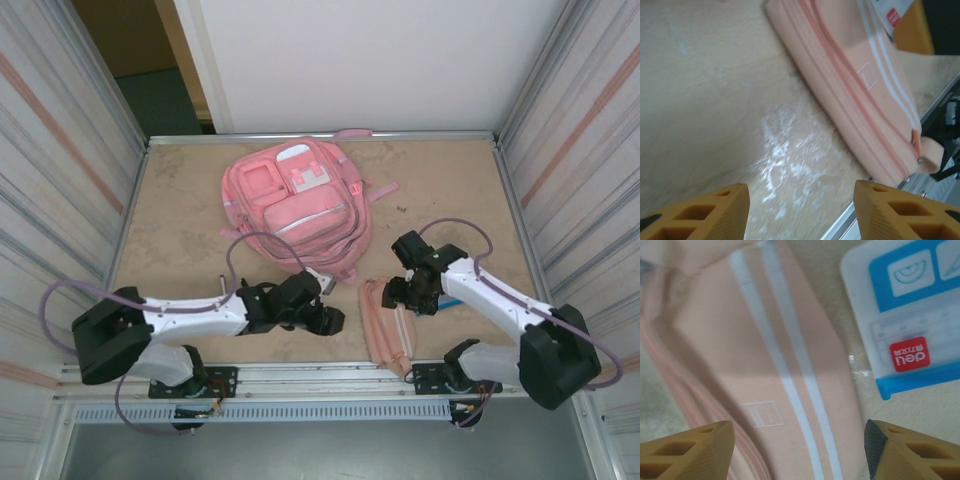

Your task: Pack the student bag

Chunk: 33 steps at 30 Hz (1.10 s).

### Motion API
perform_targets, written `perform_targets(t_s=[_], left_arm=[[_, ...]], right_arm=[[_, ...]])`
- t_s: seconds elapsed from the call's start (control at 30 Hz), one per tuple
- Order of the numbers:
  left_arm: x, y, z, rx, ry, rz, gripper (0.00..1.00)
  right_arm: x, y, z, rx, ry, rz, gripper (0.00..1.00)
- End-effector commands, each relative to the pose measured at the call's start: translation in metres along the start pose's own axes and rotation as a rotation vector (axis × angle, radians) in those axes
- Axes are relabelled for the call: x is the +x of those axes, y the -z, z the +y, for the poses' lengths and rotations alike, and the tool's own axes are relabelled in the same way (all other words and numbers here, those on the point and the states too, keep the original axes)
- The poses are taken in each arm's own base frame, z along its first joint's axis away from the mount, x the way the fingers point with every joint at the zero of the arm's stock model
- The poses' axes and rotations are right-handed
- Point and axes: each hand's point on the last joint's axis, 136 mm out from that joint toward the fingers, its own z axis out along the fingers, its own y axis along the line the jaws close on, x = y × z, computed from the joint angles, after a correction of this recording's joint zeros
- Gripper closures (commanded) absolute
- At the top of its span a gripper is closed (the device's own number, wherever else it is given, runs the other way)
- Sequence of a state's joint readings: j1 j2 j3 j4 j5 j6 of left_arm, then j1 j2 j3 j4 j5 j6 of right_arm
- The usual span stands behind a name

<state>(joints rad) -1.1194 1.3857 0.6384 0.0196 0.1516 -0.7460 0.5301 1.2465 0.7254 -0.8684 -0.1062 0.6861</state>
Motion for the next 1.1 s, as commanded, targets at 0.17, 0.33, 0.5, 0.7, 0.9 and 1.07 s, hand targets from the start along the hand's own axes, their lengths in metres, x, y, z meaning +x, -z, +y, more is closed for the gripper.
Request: perform_targets(t_s=[0.17,0.33,0.5,0.7,0.9,1.07], left_arm=[[-0.012,-0.022,-0.027,0.127,0.065,0.004,0.42],[-0.012,-0.023,-0.018,0.098,0.095,0.017,0.42],[-0.009,-0.016,0.006,0.073,0.185,0.036,0.42],[0.009,0.002,0.044,-0.068,0.258,0.053,0.43],[0.028,0.011,0.063,-0.131,0.300,0.072,0.42],[0.023,-0.009,0.034,0.029,0.268,0.110,0.42]], right_arm=[[0.017,-0.031,0.001,-0.010,-0.008,0.111,0.39],[0.025,-0.029,0.032,-0.155,0.033,0.143,0.65],[0.038,-0.028,0.076,-0.327,0.052,0.203,0.71],[0.032,-0.017,0.076,-0.298,0.108,0.157,0.59],[0.028,-0.031,0.057,-0.231,0.143,0.130,0.56],[0.035,-0.044,0.065,-0.256,0.152,0.155,0.62]])
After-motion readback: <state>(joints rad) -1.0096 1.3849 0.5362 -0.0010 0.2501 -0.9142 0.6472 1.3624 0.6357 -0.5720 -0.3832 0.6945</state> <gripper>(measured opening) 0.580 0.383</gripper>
